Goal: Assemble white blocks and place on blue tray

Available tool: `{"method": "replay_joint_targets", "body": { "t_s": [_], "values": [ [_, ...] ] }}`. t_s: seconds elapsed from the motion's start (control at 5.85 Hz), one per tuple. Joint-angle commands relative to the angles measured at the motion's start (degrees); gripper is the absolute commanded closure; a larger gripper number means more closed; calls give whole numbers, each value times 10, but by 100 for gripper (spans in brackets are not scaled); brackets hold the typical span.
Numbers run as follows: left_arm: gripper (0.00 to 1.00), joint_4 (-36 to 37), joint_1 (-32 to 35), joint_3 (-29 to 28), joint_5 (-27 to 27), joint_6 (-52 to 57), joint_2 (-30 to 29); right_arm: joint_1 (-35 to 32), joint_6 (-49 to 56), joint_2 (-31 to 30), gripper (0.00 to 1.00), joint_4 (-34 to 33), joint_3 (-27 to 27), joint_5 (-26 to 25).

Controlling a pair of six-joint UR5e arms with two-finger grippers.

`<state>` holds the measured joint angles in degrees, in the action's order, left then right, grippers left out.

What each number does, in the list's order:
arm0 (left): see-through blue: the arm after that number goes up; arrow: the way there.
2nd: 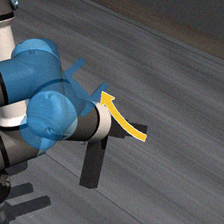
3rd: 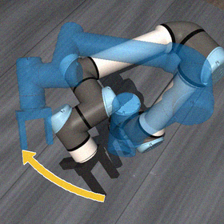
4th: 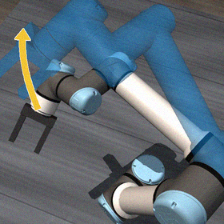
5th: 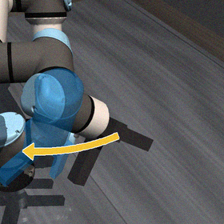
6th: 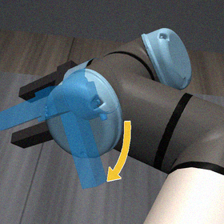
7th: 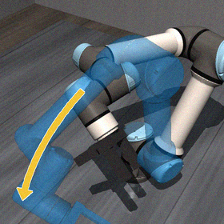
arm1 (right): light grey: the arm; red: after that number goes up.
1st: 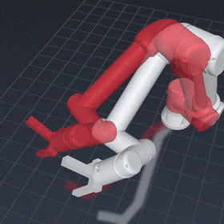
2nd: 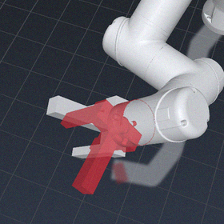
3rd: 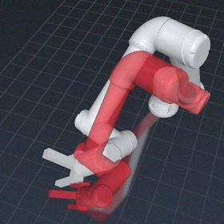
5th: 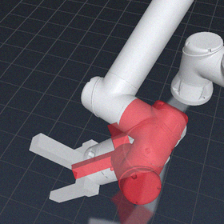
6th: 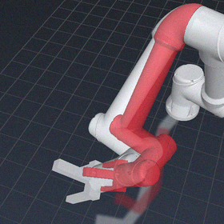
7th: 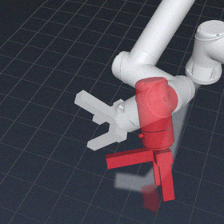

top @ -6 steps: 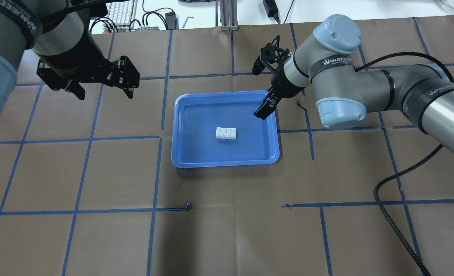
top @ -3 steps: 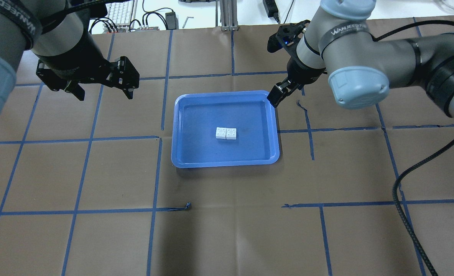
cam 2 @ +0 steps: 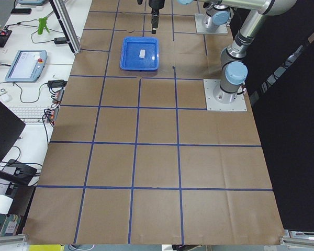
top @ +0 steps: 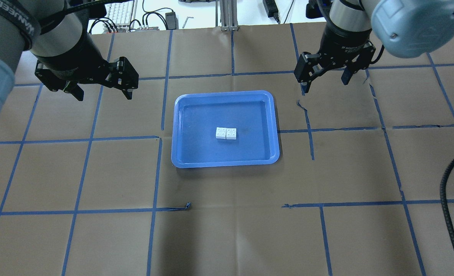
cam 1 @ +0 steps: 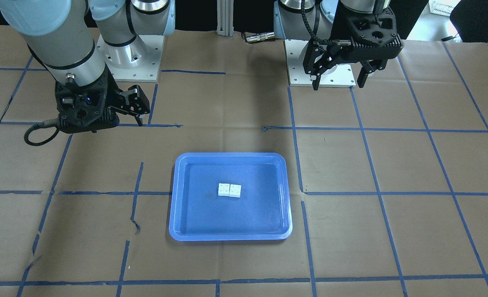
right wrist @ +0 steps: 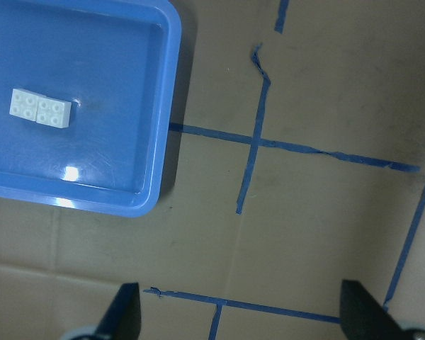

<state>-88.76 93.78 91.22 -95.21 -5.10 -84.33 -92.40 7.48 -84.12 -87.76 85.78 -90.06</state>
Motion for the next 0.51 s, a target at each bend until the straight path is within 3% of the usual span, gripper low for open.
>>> {"method": "replay_joint_targets", "body": {
  "t_s": [0.0, 0.34],
  "values": [
    [1, 0, 0, 0, -1, 0, 0, 6, -19, -49, 0, 60, 0, -4],
    [1, -1, 1, 0, -1, 0, 0, 19, -25, -56, 1, 48, 25, -1]
  ]
}}
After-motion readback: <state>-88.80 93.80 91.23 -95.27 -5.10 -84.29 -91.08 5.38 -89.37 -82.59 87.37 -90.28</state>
